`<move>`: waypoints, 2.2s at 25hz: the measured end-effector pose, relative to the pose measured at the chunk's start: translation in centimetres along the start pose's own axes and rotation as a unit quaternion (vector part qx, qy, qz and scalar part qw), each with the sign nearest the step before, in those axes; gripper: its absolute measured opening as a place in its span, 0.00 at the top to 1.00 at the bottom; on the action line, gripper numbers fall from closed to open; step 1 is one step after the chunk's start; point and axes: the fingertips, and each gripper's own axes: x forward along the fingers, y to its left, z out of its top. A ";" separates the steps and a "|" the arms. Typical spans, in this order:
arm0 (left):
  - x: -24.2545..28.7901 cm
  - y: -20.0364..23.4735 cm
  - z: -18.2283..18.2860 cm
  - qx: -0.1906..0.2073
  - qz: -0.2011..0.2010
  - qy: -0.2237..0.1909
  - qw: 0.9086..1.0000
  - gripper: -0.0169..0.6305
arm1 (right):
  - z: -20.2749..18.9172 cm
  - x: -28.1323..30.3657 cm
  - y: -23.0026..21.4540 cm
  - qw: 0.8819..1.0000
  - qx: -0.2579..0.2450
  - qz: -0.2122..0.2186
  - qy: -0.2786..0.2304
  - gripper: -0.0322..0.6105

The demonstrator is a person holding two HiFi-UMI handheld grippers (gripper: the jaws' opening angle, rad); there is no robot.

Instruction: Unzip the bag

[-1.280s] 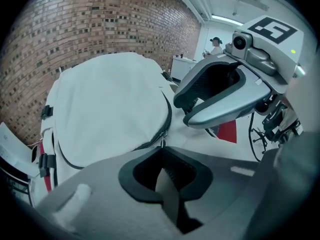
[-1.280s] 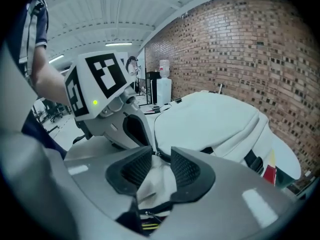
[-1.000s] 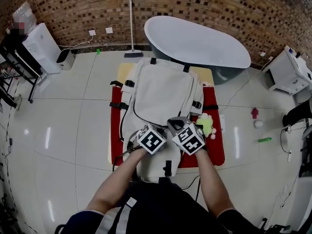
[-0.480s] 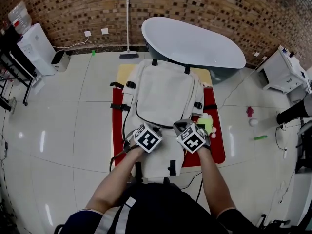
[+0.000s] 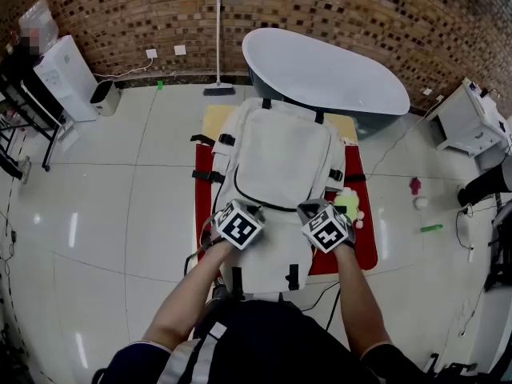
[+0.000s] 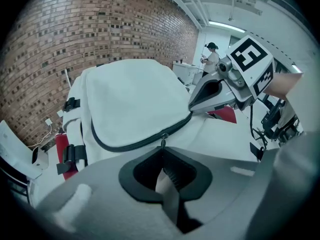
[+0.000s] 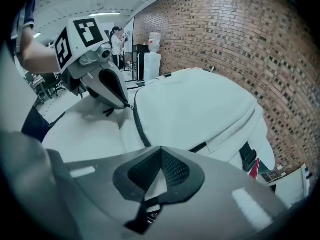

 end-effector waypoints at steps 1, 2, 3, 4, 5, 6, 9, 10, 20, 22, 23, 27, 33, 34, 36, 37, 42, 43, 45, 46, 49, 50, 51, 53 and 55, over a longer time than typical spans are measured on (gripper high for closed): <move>-0.2 0.6 -0.3 -0.001 0.006 0.002 1.000 0.95 | -0.4 0.0 0.0 1.000 0.003 0.000 0.006 0.95; -0.5 1.3 -0.6 0.001 0.014 0.004 1.000 0.95 | -0.9 0.1 0.0 1.000 0.005 0.000 0.014 0.95; -0.8 2.0 -0.9 0.001 0.022 0.006 1.000 0.95 | -1.6 0.1 0.0 1.000 0.008 0.000 0.023 0.95; -1.1 2.8 -1.2 0.000 0.027 0.005 1.000 0.95 | -2.3 0.2 0.0 0.999 0.011 -0.001 0.030 0.95; -1.4 3.5 -1.5 -0.002 0.031 0.003 1.000 0.95 | -2.8 0.1 0.0 0.999 0.016 -0.002 0.033 0.95; -1.7 4.1 -1.7 -0.002 0.035 0.001 0.999 0.95 | -3.2 0.0 0.0 0.999 0.023 -0.005 0.032 0.95; -2.4 5.7 -2.4 0.002 0.048 0.000 0.999 0.95 | -3.0 -0.7 0.1 0.999 0.044 -0.016 0.025 0.95; -2.6 6.1 -2.6 0.002 0.049 -0.001 0.999 0.95 | -2.7 -0.9 0.2 0.999 0.047 -0.019 0.021 0.95; -3.0 8.7 -2.9 0.039 0.072 0.001 0.997 0.95 | 3.7 -2.3 3.5 0.997 0.055 -0.006 -0.046 0.95; -3.0 9.2 -2.9 0.053 0.076 0.003 0.996 0.95 | 5.5 -2.0 4.3 0.996 0.058 -0.004 -0.066 0.94; -3.0 9.6 -2.9 0.060 0.079 0.003 0.995 0.95 | 6.4 -1.8 4.6 0.996 0.057 -0.006 -0.075 0.94; -2.9 10.6 -2.6 0.082 0.084 0.002 0.993 0.95 | 9.2 -0.9 4.8 0.993 0.046 -0.033 -0.101 0.94; -2.8 11.4 -1.6 0.095 0.078 -0.004 0.992 0.95 | 8.5 2.3 4.5 0.998 0.010 -0.048 -0.040 0.73; -2.7 11.6 -1.4 0.096 0.078 -0.006 0.992 0.94 | 8.0 2.8 4.5 0.998 0.001 -0.052 -0.028 0.76; -2.8 12.2 -0.9 0.098 0.080 -0.012 0.992 0.95 | 7.4 3.3 4.3 0.998 -0.008 -0.060 -0.011 0.83; -2.9 12.5 -0.6 0.098 0.081 -0.016 0.992 0.95 | 7.3 3.4 4.3 0.998 -0.008 -0.063 -0.006 0.87; -2.9 13.6 1.1 0.114 0.085 -0.024 0.990 0.95 | 7.2 2.7 4.2 0.998 0.001 -0.056 -0.002 0.89; -2.9 13.9 1.4 0.116 0.086 -0.025 0.989 0.95 | 7.2 2.6 4.3 0.999 0.003 -0.054 -0.002 0.90; -2.7 14.4 2.2 0.117 0.086 -0.028 0.989 0.95 | 7.2 2.5 4.2 0.999 0.009 -0.054 -0.003 0.90; -2.5 14.6 2.6 0.117 0.084 -0.030 0.989 0.95 | 7.3 2.4 4.2 0.998 0.012 -0.055 -0.004 0.90; -2.1 14.7 3.2 0.113 0.076 -0.032 0.990 0.94 | 7.5 1.9 4.1 0.998 0.025 -0.059 -0.015 0.88; -2.0 14.6 3.1 0.110 0.072 -0.033 0.991 0.94 | 7.6 1.6 4.0 0.998 0.032 -0.059 -0.020 0.87; -1.9 14.5 3.1 0.105 0.068 -0.036 0.991 0.94 | 7.7 1.2 4.0 0.997 0.039 -0.060 -0.027 0.85; -2.2 14.5 3.1 0.091 0.064 -0.046 0.993 0.93 | 8.0 0.4 3.9 0.996 0.055 -0.064 -0.042 0.82; -2.8 14.7 3.1 0.075 0.067 -0.060 0.993 0.88 | 8.5 -0.8 3.6 0.993 0.071 -0.071 -0.061 0.83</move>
